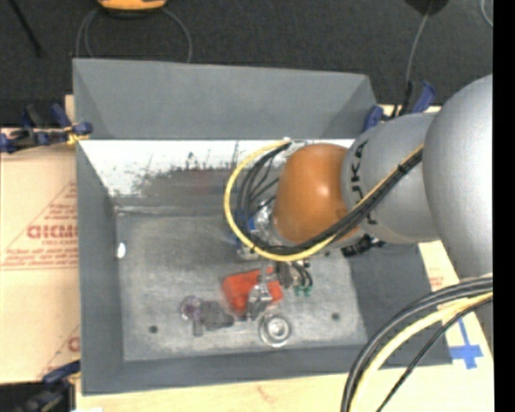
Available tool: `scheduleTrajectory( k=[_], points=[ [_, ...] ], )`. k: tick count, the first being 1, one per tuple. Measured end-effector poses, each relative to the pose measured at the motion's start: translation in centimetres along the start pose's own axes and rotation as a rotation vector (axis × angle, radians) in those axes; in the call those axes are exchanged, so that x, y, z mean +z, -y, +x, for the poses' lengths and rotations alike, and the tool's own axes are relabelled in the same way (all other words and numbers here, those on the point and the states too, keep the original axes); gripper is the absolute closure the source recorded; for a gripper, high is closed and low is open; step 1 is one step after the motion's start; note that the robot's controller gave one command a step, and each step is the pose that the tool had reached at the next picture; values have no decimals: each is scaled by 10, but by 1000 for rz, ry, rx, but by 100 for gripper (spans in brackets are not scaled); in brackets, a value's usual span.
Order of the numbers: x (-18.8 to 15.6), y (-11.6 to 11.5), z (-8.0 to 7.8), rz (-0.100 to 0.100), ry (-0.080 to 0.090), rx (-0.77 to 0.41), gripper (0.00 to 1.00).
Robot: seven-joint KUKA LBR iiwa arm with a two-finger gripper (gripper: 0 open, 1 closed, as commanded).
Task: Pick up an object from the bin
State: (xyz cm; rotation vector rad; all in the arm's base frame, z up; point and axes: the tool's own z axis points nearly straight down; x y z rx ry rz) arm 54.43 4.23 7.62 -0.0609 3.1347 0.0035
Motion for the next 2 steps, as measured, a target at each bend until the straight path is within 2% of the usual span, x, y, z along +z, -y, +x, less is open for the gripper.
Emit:
scheduleTrajectory(
  k=[1,2],
  points=[
    [-1,0,-2,0,2,5,0],
    [-3,0,-4,-1,8,8,100]
  ],
)
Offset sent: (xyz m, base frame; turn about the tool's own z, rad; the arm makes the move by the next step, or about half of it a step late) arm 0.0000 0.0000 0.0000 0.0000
